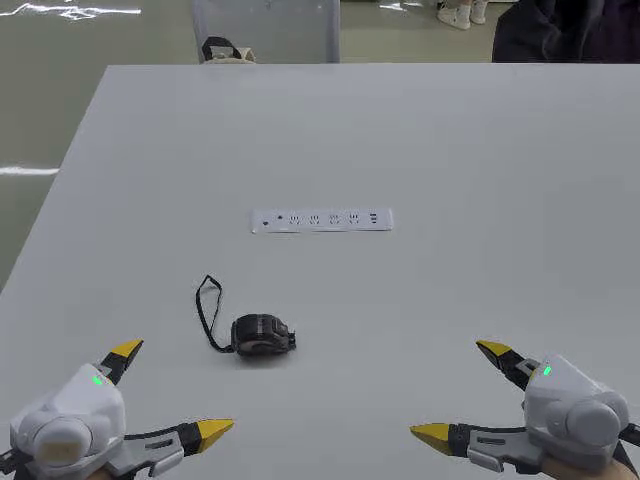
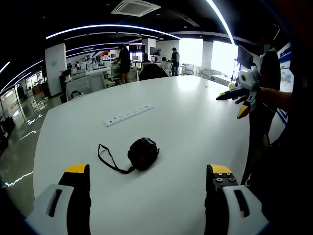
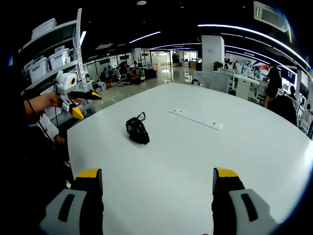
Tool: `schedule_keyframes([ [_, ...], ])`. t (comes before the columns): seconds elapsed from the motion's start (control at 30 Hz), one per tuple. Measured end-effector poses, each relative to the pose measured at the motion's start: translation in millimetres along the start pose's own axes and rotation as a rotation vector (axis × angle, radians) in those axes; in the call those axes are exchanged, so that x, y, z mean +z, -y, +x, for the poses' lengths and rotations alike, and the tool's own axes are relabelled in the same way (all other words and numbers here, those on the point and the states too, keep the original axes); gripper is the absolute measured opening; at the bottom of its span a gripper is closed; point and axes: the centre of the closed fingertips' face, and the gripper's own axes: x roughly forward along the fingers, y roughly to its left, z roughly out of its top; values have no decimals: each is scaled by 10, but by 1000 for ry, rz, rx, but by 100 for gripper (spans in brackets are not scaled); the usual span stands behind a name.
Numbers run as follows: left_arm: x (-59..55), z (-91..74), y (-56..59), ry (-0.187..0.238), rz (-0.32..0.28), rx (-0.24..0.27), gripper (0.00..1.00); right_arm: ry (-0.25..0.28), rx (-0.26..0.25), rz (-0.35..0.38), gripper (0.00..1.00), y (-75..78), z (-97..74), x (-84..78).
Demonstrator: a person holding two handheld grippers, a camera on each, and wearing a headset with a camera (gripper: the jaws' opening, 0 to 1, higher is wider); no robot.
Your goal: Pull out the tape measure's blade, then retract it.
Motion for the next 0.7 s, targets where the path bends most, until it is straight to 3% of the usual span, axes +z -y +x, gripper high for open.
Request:
schedule_keyframes([
  [0.3, 17, 135, 2, -15, 50, -32, 89, 8, 45, -51, 91, -4, 91, 27],
  [0.4, -13, 189, -15, -33, 67, -44, 87, 25, 53, -100, 90, 7, 122, 68],
  [0.7, -27, 411, -57, -64, 173, -98, 73, 37, 88, -153, 84, 74, 254, 140],
])
